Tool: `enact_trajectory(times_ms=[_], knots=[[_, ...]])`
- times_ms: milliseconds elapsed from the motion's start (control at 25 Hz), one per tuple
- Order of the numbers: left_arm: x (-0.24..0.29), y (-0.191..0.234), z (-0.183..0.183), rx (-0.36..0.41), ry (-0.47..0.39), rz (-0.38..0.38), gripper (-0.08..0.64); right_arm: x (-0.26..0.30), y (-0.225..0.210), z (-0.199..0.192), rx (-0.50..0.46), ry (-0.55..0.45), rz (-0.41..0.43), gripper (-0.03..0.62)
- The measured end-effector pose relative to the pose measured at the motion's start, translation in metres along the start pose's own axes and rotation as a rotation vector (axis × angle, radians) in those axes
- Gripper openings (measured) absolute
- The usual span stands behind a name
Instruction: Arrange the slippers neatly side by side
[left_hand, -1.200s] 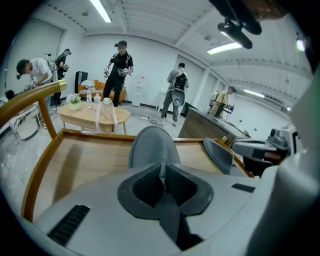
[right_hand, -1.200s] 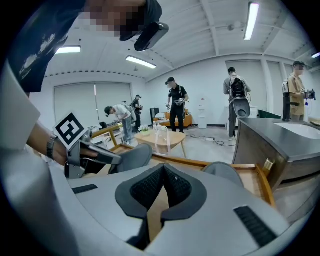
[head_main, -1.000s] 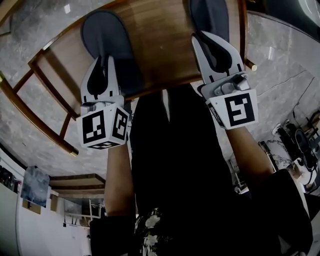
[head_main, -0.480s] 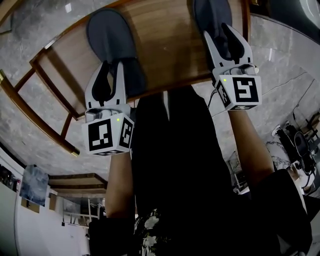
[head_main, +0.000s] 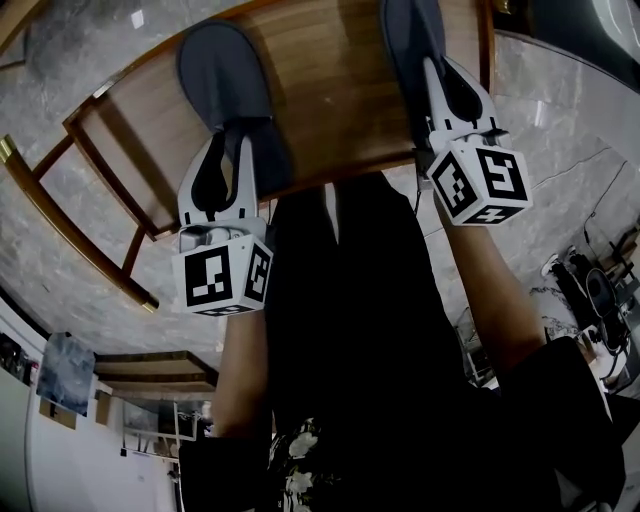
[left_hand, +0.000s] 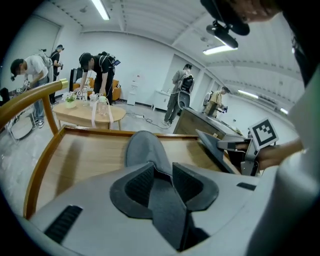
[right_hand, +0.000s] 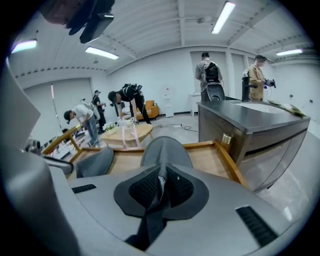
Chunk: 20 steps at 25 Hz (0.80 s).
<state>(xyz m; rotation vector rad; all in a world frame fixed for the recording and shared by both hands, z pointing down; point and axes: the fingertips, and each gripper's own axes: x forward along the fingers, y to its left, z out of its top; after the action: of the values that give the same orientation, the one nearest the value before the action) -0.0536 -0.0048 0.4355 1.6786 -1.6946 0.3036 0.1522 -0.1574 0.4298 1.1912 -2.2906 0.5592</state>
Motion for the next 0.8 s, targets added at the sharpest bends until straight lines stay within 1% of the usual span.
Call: enact_trajectory(times_ms=[80,160,280,400,480,640,800], knots=[[-0.002,-0.003,0.003,-0.006,-0.008,-0.008,0.114,-0.005,0.005,0.009,0.091,-0.024,-0.007,0.017],[-0.003,-0.004,0.007,-0.006,-0.017,-0.009,0.114,-0.006,0.014,0.017,0.161,-0.050,-0.006,0.016],[-0.005,-0.001,0.008,-0.009,-0.022,-0.004,0.114,-0.003,0.033,0.024,0.215,-0.078,0.003,0.017],[-0.009,0.003,0.006,-0.015,-0.024,0.009,0.114,0.003,0.052,0.019,0.259,-0.077,0.019,0.017],[-0.010,0.005,0.006,-0.021,-0.025,0.014,0.114,0.008,0.066,0.012,0.275,-0.065,0.040,0.017],[-0.005,0.005,0.010,-0.035,-0.043,0.007,0.114,0.021,0.090,-0.002,0.257,-0.047,0.068,0.017],[0.000,0.006,0.009,-0.034,-0.040,-0.007,0.114,0.033,0.107,-0.017,0.249,-0.021,0.093,0.017]])
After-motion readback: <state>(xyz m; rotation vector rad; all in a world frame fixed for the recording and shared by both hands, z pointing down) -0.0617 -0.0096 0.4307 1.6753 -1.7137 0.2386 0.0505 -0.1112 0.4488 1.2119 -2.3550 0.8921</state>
